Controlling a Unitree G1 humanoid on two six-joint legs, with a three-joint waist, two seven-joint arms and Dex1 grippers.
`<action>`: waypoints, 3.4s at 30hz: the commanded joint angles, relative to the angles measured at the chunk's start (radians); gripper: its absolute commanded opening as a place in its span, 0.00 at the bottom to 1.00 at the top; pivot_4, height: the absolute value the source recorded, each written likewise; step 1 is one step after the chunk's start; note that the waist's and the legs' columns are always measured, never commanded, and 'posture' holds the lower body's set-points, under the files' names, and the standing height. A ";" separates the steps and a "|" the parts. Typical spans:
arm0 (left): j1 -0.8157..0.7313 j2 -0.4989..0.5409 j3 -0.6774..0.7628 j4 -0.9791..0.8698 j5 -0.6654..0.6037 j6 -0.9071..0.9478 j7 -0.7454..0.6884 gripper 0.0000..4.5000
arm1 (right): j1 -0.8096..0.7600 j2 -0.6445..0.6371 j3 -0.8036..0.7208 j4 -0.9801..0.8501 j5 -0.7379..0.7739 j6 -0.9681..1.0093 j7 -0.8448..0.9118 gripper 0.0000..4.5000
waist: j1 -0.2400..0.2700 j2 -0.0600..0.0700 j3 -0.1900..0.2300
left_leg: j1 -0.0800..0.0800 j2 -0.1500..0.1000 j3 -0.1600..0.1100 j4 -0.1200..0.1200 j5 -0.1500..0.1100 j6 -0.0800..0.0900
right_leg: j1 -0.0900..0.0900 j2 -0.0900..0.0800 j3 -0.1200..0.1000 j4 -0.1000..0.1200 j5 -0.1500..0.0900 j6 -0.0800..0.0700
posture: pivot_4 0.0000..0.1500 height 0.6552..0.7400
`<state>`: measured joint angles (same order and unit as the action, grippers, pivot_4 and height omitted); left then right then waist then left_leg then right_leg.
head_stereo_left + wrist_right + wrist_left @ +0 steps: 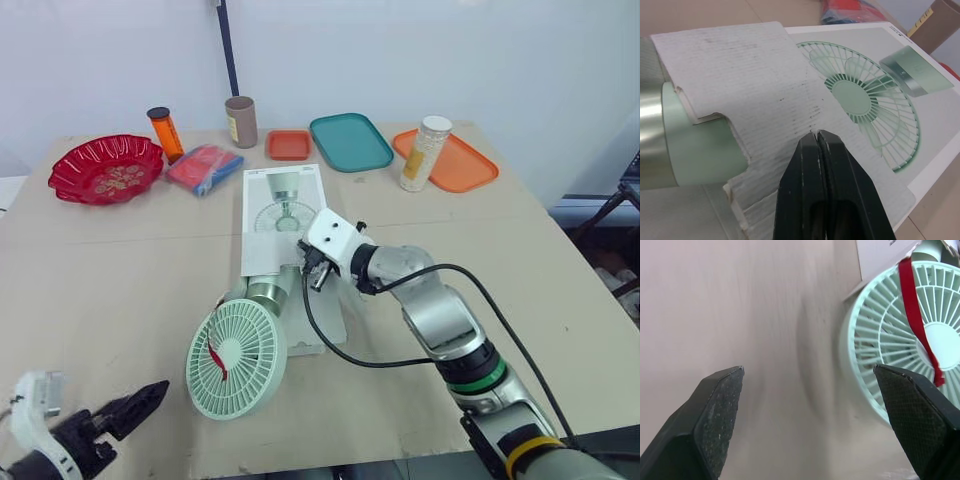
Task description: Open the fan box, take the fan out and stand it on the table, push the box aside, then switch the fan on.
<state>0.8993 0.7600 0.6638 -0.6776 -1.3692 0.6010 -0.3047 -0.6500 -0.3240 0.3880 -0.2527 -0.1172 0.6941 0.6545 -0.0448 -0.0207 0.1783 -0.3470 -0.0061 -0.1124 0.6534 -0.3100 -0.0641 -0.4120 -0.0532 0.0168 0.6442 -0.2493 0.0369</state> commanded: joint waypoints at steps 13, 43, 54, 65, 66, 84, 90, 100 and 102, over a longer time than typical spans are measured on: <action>-0.179 0.082 -0.026 0.125 0.620 -0.215 -0.502 1.00 | 0.001 -0.060 -0.185 -0.139 0.237 0.060 0.113 0.12 | -0.002 0.000 0.002 | -0.012 0.002 0.002 0.000 0.002 -0.002 | -0.012 0.000 0.000 0.001 0.007 0.001 | 1.00 0.83; -0.496 0.040 -0.199 0.446 1.073 -0.838 -0.778 1.00 | 0.007 -0.528 -0.464 -0.161 0.902 0.229 0.546 0.98 | 0.003 0.001 0.005 | -0.011 0.002 0.004 0.002 0.003 0.001 | -0.011 0.000 0.000 0.002 0.012 0.002 | 1.00 0.83; -0.878 0.123 -0.408 0.932 1.187 -1.507 -0.888 1.00 | 0.035 -0.597 -0.468 -0.141 0.919 0.217 0.546 0.98 | 0.018 0.001 0.004 | -0.011 0.002 0.005 0.003 0.004 0.002 | -0.011 0.000 0.000 0.002 0.015 0.002 | 1.00 0.83; -1.079 0.126 -0.601 1.206 1.232 -1.795 -0.816 1.00 | 0.080 -0.605 -0.522 -0.272 1.039 0.282 0.463 0.98 | 0.019 0.001 0.004 | -0.011 0.002 0.005 0.004 0.004 0.002 | -0.012 0.000 0.000 0.003 0.017 0.003 | 1.00 0.83; -1.084 0.123 -0.616 1.209 1.230 -1.801 -0.807 1.00 | 0.106 -0.599 -0.519 -0.301 1.010 0.232 0.467 0.98 | 0.020 0.001 0.004 | -0.012 0.002 0.005 0.004 0.004 0.002 | -0.012 0.000 0.000 0.004 0.017 0.003 | 1.00 0.83; -1.179 0.145 -0.766 1.387 1.344 -2.059 -0.685 1.00 | 0.218 -0.579 -0.418 -0.244 0.782 -0.152 0.592 0.98 | 0.019 0.000 0.004 | -0.011 0.002 0.005 0.010 0.004 0.003 | -0.011 0.000 0.000 0.005 0.019 0.004 | 1.00 0.83; -1.271 0.098 -0.749 1.476 1.468 -2.187 -0.574 1.00 | 0.203 -0.583 -0.415 -0.244 0.785 -0.142 0.589 0.98 | 0.020 0.000 0.004 | -0.012 0.002 0.005 0.010 0.004 0.003 | -0.010 0.000 0.000 0.005 0.019 0.004 | 1.00 0.83; -1.305 0.106 -0.753 1.446 1.570 -2.215 -0.413 1.00 | 0.210 -0.574 -0.406 -0.252 0.777 -0.150 0.578 0.98 | 0.020 0.000 0.003 | -0.012 0.002 0.005 0.012 0.004 0.003 | -0.010 0.000 -0.001 0.006 0.020 0.004 | 1.00 0.83; -1.303 0.114 -0.761 1.422 1.587 -2.215 -0.386 1.00 | 0.208 -0.573 -0.403 -0.252 0.775 -0.152 0.576 0.98 | 0.020 0.000 0.003 | -0.012 0.002 0.005 0.012 0.004 0.003 | -0.010 0.000 -0.001 0.006 0.020 0.004 | 1.00 0.83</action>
<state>-0.3923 0.8488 -0.1042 0.7844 0.2045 -1.5948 -0.7312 -0.4340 -0.8974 -0.0042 -0.4852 0.6527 0.5569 1.2339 -0.0248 -0.0211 0.1817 -0.3586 -0.0043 -0.1069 0.6658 -0.3056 -0.0609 -0.4223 -0.0529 0.0163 0.6504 -0.2298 0.0412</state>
